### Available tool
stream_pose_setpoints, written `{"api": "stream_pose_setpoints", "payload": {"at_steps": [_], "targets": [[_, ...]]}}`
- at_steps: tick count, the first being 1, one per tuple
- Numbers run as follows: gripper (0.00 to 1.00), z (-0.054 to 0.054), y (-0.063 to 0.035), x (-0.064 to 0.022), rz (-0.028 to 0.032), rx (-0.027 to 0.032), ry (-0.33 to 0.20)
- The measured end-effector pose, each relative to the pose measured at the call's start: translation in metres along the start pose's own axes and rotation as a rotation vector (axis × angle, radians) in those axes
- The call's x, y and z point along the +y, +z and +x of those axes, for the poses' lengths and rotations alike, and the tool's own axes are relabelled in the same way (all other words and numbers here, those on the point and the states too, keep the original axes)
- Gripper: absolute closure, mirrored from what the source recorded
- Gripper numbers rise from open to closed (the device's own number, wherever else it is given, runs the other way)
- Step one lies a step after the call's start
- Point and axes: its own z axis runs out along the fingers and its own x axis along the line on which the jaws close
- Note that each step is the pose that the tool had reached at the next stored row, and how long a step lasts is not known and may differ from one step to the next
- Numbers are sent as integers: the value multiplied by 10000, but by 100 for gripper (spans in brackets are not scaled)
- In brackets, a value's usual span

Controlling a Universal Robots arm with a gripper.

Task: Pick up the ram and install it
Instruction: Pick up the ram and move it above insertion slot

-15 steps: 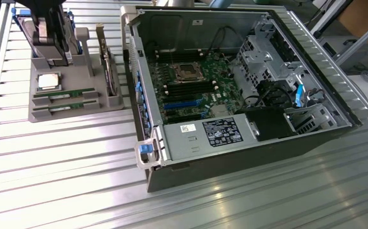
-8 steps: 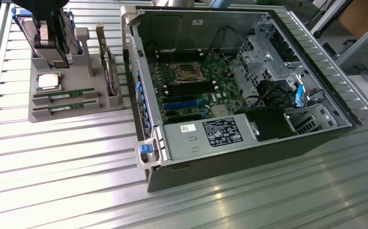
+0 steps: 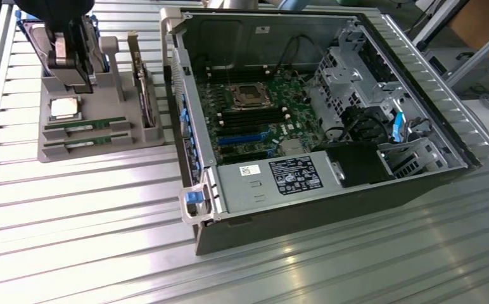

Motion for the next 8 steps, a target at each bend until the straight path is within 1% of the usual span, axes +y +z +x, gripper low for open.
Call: {"api": "stream_pose_setpoints", "payload": {"at_steps": [8], "targets": [[58,4,62,-3,0,0,0]]}}
